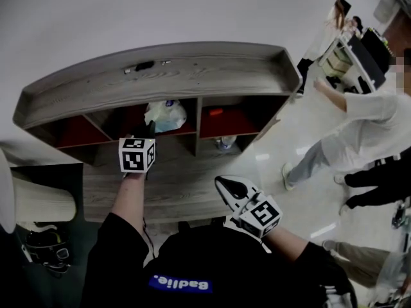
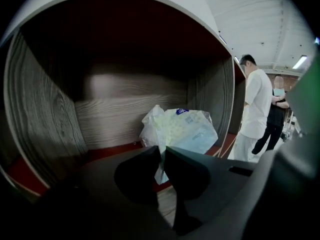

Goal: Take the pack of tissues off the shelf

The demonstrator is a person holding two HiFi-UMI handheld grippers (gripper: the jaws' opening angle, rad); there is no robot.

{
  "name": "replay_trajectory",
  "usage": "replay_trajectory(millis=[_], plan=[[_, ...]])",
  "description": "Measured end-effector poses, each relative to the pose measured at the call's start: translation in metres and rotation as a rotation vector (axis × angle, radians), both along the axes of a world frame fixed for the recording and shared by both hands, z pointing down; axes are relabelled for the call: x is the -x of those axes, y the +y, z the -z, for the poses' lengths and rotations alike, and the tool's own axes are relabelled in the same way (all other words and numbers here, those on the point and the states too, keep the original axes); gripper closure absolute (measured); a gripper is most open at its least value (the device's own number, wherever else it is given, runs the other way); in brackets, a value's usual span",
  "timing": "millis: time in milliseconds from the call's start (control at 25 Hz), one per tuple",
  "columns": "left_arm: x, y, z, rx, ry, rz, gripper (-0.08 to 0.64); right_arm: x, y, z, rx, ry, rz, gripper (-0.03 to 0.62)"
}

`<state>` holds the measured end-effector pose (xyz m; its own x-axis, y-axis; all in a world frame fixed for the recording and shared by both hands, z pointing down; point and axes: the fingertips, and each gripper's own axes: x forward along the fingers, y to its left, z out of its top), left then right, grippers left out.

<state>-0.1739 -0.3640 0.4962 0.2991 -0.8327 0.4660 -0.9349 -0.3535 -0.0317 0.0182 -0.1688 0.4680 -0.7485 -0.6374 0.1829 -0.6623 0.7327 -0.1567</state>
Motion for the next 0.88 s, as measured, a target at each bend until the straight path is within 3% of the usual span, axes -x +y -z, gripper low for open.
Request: replay_trajectory(millis=[880], plan=[[0.002,0.079,0.045,-0.137,0.062,-0.019,0.535,0.009,0.004,0.009,-0.03,-0.016,0.007,0.563]])
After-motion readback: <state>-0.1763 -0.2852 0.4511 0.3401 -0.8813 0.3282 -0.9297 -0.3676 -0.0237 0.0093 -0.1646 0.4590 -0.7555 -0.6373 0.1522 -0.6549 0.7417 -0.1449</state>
